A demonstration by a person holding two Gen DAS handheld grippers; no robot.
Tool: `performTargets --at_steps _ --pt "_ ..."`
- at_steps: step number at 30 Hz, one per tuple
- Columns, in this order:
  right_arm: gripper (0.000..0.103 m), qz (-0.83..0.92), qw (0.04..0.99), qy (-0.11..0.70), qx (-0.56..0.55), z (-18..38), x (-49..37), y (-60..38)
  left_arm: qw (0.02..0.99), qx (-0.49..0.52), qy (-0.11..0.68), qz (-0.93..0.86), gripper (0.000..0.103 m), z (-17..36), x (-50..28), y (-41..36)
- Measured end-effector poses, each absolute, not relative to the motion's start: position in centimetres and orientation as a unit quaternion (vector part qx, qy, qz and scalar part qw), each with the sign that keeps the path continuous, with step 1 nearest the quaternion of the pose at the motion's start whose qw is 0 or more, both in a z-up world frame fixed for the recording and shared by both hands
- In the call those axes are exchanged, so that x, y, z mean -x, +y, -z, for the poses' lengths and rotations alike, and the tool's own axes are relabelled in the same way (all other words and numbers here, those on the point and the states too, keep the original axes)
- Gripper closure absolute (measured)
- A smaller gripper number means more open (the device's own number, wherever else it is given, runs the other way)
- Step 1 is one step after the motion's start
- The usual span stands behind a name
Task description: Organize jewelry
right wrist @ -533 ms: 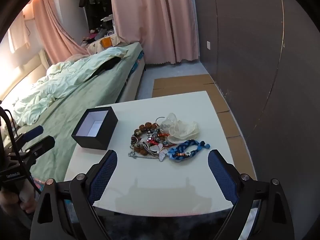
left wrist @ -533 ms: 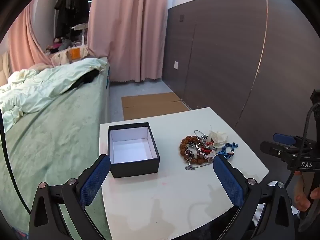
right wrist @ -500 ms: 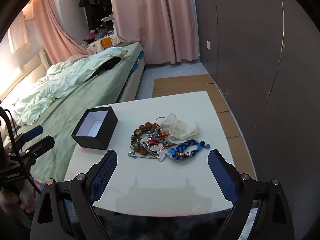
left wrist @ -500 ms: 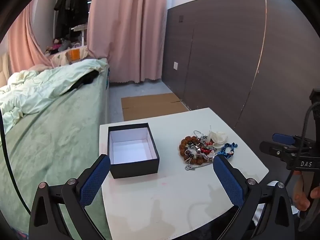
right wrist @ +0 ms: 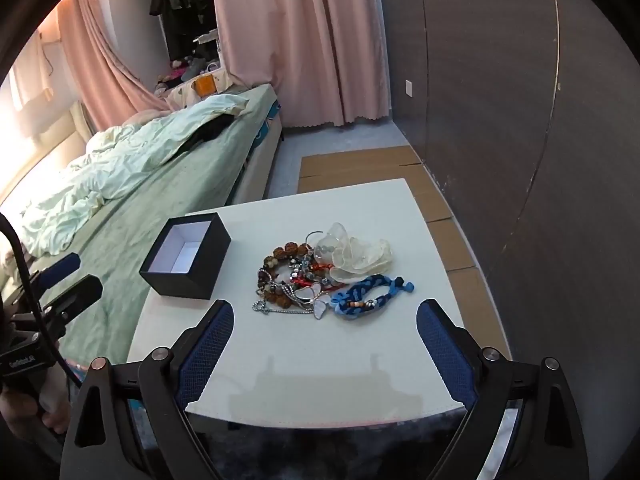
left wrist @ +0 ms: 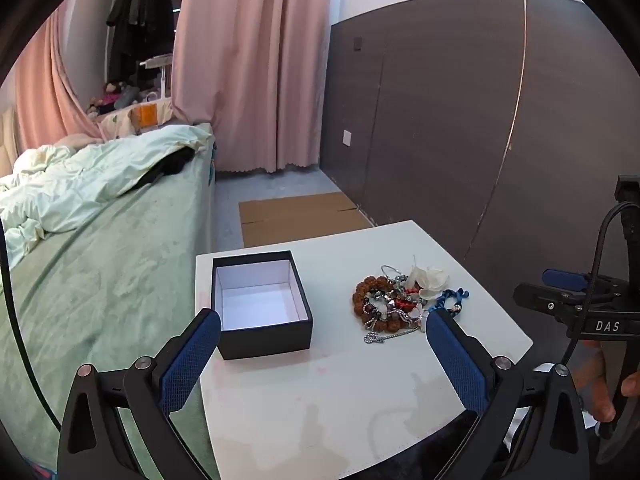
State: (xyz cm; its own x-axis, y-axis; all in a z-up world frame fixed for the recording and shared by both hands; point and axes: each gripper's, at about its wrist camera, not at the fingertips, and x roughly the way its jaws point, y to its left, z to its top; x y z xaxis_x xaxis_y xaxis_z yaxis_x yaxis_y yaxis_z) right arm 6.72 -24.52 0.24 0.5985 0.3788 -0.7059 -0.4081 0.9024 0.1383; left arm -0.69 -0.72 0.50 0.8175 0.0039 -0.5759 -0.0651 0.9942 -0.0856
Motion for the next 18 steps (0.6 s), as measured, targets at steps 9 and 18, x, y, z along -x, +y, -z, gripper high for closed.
performTargets --at_steps 9,18 --pt "0.010 -0.222 0.901 0.371 0.031 -0.7 -5.8 -24.7 0.951 0.064 0.302 -0.013 0.001 -0.2 0.8 -0.5" --pt "0.010 -0.215 0.909 0.355 0.033 -0.9 -5.3 -24.7 0.952 0.074 0.296 -0.020 0.002 -0.1 0.9 -0.4"
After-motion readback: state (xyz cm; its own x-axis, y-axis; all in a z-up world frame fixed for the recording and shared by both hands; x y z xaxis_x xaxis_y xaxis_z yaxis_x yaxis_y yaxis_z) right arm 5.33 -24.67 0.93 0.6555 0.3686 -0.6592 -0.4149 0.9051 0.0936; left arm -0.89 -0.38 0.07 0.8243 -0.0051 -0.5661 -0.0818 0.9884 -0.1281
